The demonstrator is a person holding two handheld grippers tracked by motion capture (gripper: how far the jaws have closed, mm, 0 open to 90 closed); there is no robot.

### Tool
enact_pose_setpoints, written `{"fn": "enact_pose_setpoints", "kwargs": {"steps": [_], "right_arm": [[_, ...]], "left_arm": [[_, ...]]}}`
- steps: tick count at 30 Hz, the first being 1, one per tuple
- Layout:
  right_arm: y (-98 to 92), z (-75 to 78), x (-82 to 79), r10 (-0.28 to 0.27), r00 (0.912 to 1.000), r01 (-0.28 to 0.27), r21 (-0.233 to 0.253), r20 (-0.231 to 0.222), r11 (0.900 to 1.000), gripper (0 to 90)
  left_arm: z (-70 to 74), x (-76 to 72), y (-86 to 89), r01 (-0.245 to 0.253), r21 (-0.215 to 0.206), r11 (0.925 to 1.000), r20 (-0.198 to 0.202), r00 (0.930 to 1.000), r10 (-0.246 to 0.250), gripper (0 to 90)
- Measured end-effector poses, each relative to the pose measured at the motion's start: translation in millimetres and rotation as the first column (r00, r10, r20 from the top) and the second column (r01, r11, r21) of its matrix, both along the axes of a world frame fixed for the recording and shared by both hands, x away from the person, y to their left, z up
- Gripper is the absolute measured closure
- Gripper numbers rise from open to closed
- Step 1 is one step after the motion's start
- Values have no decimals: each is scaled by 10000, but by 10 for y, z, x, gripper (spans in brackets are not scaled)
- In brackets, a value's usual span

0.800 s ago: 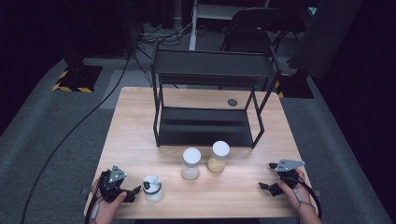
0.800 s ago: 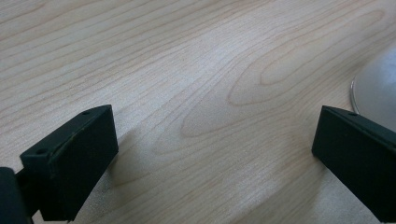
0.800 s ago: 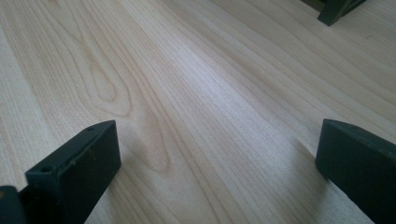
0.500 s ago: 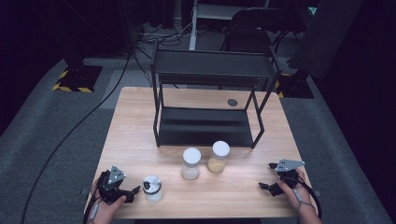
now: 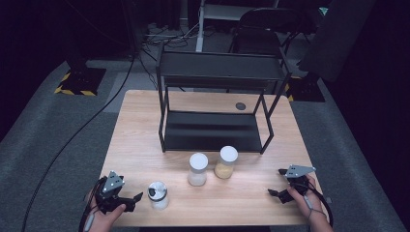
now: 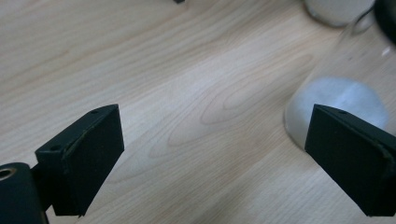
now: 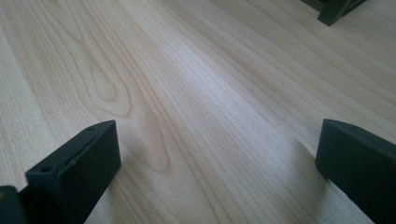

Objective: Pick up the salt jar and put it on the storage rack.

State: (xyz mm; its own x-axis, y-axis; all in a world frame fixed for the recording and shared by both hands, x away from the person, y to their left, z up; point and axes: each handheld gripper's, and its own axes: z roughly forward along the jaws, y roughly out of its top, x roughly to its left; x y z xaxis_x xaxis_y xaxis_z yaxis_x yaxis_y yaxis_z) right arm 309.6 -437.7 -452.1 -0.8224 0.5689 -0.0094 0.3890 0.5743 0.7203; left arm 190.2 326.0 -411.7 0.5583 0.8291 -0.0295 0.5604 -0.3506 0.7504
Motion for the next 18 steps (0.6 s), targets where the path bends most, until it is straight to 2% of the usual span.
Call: {"fn": "enact_pose_setpoints", "kwargs": {"steps": [3,10,18], "right_arm": [[0,0,0,1,10000,-1,-3,2,10000,0],[0,0,0,-1,10000,1,-3,1,10000,0],[0,0,0,1,10000,-1,-4,3,10000,0]], "left_arm": [[108,-79,-6,-15,-68,10000,278,9996,16,42],[254,-172,-19,128,-319,9994,623,9980,-108,41],[363,-264,-68,228,-333,9992,975,9950,-195,41]]}}
